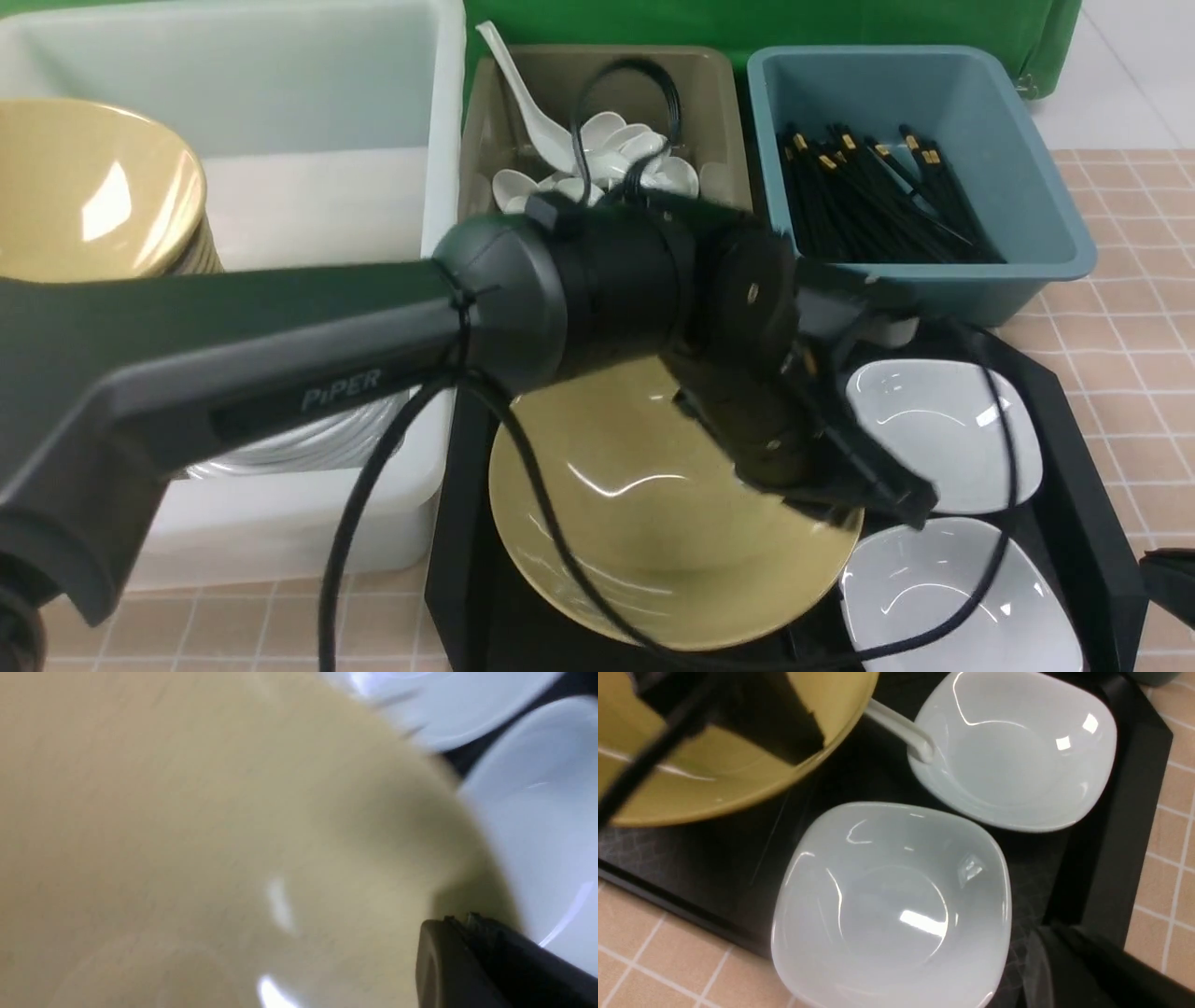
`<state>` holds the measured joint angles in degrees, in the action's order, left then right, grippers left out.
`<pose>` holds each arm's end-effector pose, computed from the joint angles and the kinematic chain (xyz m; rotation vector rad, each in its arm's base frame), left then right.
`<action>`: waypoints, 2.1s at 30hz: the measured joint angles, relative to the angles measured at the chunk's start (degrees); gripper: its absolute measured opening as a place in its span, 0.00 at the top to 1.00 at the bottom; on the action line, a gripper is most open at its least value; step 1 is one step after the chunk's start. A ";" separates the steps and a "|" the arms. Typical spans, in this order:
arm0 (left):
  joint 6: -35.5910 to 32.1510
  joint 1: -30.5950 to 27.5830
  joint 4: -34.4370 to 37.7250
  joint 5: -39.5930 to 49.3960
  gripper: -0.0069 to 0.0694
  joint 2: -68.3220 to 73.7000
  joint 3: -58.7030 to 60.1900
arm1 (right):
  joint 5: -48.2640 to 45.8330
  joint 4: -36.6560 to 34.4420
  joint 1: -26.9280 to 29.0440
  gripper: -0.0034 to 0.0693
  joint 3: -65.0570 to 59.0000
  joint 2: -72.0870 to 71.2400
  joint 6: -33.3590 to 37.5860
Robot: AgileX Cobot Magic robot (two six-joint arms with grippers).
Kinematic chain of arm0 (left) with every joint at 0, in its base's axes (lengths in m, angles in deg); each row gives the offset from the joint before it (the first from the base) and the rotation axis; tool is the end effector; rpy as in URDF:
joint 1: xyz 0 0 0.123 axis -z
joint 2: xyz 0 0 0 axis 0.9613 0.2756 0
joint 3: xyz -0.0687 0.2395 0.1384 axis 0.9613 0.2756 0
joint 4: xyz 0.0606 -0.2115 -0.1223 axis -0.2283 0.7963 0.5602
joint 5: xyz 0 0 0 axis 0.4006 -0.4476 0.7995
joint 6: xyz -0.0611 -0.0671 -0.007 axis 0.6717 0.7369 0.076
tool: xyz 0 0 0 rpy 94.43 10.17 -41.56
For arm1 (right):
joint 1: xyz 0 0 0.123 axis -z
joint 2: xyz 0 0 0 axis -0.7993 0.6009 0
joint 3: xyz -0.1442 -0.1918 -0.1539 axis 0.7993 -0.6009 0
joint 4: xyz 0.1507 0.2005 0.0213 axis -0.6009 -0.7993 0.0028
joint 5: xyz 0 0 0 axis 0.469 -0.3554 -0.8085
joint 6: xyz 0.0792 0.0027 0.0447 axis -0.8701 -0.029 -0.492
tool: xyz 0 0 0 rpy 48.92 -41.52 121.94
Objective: On brown table put chopsticks spoon bowls plates into blue grey white boxes.
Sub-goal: 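Grasp the large bowl on the tray by its rim, then place the tan bowl onto the bowl stack in the left bin with the left gripper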
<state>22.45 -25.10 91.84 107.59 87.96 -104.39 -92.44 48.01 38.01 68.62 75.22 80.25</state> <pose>0.2591 -0.3264 0.2430 1.0329 2.5595 -0.5812 0.1038 0.0336 0.2472 -0.4134 2.2718 0.1674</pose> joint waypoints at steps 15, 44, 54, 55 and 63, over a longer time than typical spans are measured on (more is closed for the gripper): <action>8.58 -9.63 -27.52 14.09 0.19 -1.09 -7.93 | -1.40 0.00 0.00 0.89 0.00 0.00 0.00; -0.58 -16.85 -13.58 19.32 0.90 -6.44 -8.32 | 0.54 -0.05 0.00 0.89 -1.02 0.00 0.00; -3.55 -28.04 -8.66 19.30 0.90 -29.10 -8.22 | 1.06 -0.06 0.00 0.88 -1.02 0.00 0.00; -1.96 -31.57 -11.59 19.42 0.90 -31.95 -8.22 | 1.40 -0.06 0.00 0.88 -1.02 0.00 0.00; 9.06 -55.94 -28.29 19.42 0.90 -38.62 -8.22 | 4.47 -0.13 0.00 0.88 -1.02 0.00 -0.19</action>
<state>31.51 -81.04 63.54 127.01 49.34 -112.61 -87.96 47.87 38.01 67.60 75.22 80.06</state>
